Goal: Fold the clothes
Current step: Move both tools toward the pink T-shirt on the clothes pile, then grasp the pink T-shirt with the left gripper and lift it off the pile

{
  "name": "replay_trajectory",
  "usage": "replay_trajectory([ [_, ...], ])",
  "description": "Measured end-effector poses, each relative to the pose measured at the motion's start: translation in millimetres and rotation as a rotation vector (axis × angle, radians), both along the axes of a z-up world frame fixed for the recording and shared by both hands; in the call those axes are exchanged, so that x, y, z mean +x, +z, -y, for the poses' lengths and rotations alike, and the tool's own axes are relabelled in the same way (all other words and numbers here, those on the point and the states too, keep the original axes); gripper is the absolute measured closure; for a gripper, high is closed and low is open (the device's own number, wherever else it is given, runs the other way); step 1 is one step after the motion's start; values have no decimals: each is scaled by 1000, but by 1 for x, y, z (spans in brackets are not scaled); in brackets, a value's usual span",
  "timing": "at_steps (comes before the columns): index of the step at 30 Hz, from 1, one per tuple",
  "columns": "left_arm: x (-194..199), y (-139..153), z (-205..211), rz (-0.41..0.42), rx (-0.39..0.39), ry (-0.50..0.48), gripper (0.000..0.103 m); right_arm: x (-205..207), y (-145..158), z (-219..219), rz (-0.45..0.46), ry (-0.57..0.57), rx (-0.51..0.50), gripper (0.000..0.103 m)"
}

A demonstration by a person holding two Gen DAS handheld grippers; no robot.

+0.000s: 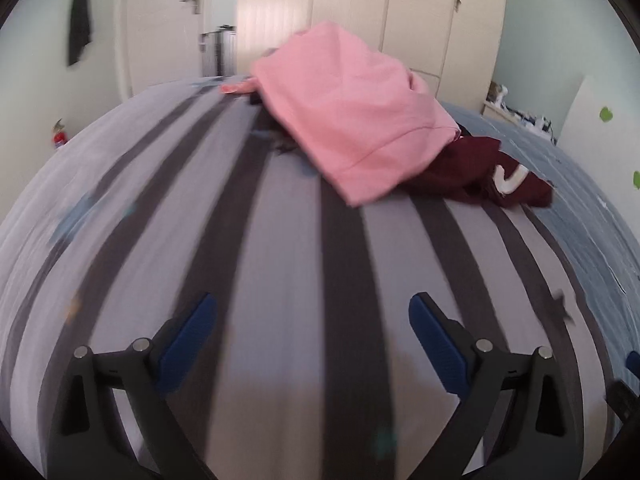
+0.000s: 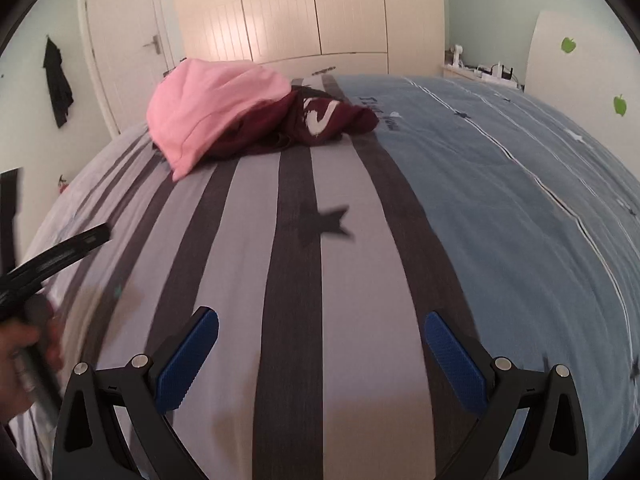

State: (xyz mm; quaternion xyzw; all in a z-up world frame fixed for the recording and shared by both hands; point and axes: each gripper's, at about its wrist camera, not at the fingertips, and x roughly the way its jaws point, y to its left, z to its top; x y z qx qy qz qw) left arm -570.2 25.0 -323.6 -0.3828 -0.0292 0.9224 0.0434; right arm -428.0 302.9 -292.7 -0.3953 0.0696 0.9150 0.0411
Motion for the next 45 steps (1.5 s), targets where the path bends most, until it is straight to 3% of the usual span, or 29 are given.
replay_trajectory([
  [2, -29, -3, -10, 20, 1, -21, 18, -20, 6, -3, -7, 5, 6, 1],
  [10, -105, -30, -34, 86, -106, -70, 24, -66, 10, -16, -16, -34, -52, 1],
  [13, -115, -34, -35, 81, -135, -86, 37, -73, 7, -15, -10, -28, -52, 1],
  [14, -117, -34, -35, 84, -132, -93, 50, -73, 5, -14, -11, -24, -50, 1],
  [15, -117, -33, -35, 81, -131, -100, 70, -73, 4, -14, -11, -19, -48, 1],
  [16, -115, -32, -35, 74, -136, -107, 82, -72, 2, -13, -9, -15, -46, 1],
  [17, -112, -30, -35, 69, -145, -115, 101, -72, 0, -12, -5, -13, -43, 1],
  [23, -54, 0, -26, 4, -124, -216, 101, -61, 0, -6, 13, 5, -48, 1],
  [28, 33, 53, -1, -72, -49, -289, 102, -49, 16, -1, 6, 23, -53, 1],
  [32, 121, 86, 21, -59, -4, -357, 103, -34, 31, 6, 14, 34, -67, 1],
  [36, 181, 69, 25, 65, -26, -392, 103, -19, 37, 19, 45, 46, -95, 1],
  [38, 178, 51, 33, 138, -1, -350, 103, -18, 36, 25, 64, 45, -106, 1],
  [40, 156, 44, 41, 141, 15, -284, 103, -20, 36, 32, 73, 50, -104, 1],
  [41, 141, 42, 47, 140, 37, -248, 97, -23, 37, 37, 72, 58, -92, 1],
  [42, 123, 40, 52, 136, 75, -214, 81, -26, 37, 41, 71, 66, -80, 1],
  [43, 102, 39, 55, 123, 107, -179, 71, -31, 36, 46, 70, 75, -65, 1],
  [44, 85, 37, 54, 110, 131, -155, 50, -35, 35, 49, 69, 80, -56, 1],
  [45, 67, 33, 50, 94, 155, -141, 38, -37, 33, 51, 69, 81, -55, 1],
])
